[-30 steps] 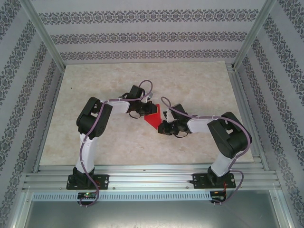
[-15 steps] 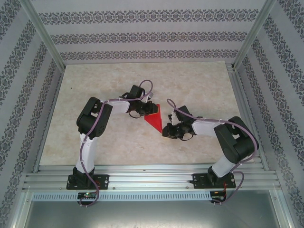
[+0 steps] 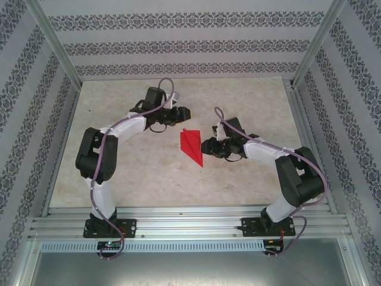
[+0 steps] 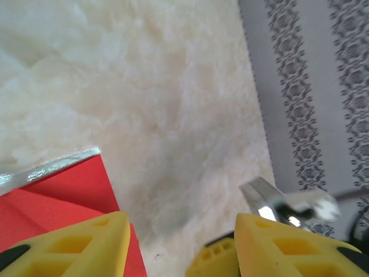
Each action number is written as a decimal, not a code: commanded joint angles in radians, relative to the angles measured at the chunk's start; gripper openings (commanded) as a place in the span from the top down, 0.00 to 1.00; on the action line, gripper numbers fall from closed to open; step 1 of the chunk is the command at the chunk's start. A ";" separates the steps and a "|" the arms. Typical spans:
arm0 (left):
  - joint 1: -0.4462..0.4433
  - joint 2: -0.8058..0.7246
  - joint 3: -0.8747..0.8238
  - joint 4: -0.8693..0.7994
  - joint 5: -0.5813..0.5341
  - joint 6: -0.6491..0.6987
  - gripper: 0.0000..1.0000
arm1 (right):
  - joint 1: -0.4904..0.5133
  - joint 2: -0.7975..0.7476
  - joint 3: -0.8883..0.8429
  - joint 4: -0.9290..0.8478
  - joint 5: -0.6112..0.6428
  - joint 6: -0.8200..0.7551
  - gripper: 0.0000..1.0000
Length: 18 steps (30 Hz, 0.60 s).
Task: Fold a paper plane with a square sheet of paper (fold left side to right side)
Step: Fourth fold the wing at the center of the table, then turn over the paper at the center of the table.
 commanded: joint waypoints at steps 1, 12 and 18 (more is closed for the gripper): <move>0.038 -0.094 -0.115 -0.006 -0.007 0.018 0.47 | -0.014 0.061 0.065 0.050 -0.011 0.010 0.61; 0.059 -0.174 -0.413 0.134 -0.007 -0.034 0.46 | -0.019 0.243 0.196 0.049 -0.043 -0.020 0.62; 0.057 -0.136 -0.464 0.244 0.031 -0.097 0.45 | -0.018 0.299 0.214 0.079 -0.066 -0.011 0.71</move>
